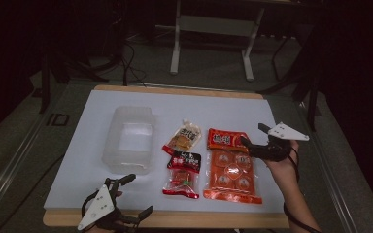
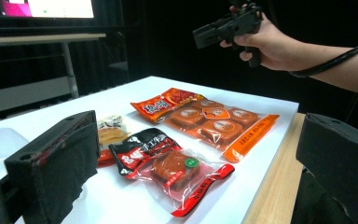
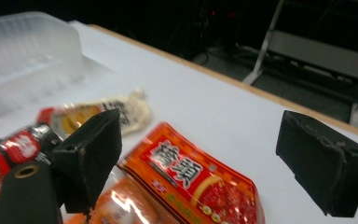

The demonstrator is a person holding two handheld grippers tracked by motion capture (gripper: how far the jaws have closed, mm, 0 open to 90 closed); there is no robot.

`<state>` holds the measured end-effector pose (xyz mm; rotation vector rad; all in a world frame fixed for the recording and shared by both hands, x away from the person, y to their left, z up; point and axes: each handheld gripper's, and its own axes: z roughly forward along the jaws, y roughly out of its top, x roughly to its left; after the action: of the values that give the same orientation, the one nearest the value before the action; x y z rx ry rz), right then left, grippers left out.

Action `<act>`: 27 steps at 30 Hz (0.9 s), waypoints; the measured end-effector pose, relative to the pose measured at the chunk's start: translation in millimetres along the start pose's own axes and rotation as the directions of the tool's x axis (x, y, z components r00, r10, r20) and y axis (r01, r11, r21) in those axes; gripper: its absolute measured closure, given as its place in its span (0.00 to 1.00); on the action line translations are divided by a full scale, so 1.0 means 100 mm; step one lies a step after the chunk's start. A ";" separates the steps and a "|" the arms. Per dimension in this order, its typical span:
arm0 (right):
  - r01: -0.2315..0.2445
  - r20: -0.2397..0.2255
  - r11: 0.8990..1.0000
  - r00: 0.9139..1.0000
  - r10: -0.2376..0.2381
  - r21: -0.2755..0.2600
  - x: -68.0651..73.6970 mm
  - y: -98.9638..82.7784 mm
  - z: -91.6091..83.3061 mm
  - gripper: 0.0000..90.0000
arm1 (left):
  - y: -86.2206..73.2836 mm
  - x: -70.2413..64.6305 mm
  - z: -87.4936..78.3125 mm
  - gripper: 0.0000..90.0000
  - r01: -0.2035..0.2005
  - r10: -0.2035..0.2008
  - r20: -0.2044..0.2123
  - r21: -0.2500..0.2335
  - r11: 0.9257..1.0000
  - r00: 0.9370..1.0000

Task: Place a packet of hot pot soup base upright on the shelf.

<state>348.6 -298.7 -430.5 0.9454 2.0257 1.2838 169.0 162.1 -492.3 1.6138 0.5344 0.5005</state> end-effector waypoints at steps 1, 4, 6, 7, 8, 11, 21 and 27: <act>-0.004 0.001 1.000 1.000 0.004 0.008 -0.02 -0.01 0.02 0.16 | 0.01 -0.01 0.00 0.00 0.005 -0.005 0.000 0.007 1.000 1.000; -0.010 0.001 0.999 1.000 0.010 0.033 -0.07 -0.05 0.08 0.16 | 0.01 -0.02 0.00 0.00 0.015 -0.015 0.011 0.008 1.000 1.000; -0.038 -0.004 0.997 0.999 0.038 0.062 -0.15 -0.12 0.15 0.19 | 0.01 -0.03 0.00 0.00 0.009 -0.009 0.012 0.007 1.000 1.000; -0.044 -0.002 0.997 0.999 0.045 0.064 -0.17 -0.14 0.16 0.19 | 0.01 -0.03 0.00 0.00 0.004 -0.004 0.009 0.010 1.000 1.000; -0.053 -0.005 0.996 0.999 0.053 0.073 -0.19 -0.16 0.18 0.19 | 0.00 -0.03 0.00 0.00 0.000 0.000 0.007 0.013 1.000 1.000; -0.062 0.001 0.994 0.998 0.062 0.089 -0.21 -0.20 0.22 0.19 | -0.01 -0.02 0.01 0.00 0.006 -0.006 0.010 0.018 1.000 1.000; -0.096 0.008 0.985 0.995 0.096 0.146 -0.31 -0.35 0.38 0.21 | -0.03 -0.02 0.03 0.00 -0.008 0.008 -0.002 0.039 0.999 1.000; -0.124 0.009 0.977 0.992 0.124 0.176 -0.36 -0.42 0.45 0.21 | -0.04 -0.01 0.03 0.00 -0.009 0.009 -0.001 0.044 0.999 1.000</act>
<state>393.5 -316.1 -483.6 1.1684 2.1384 1.1825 169.7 159.0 -496.9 1.6586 0.5433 0.4994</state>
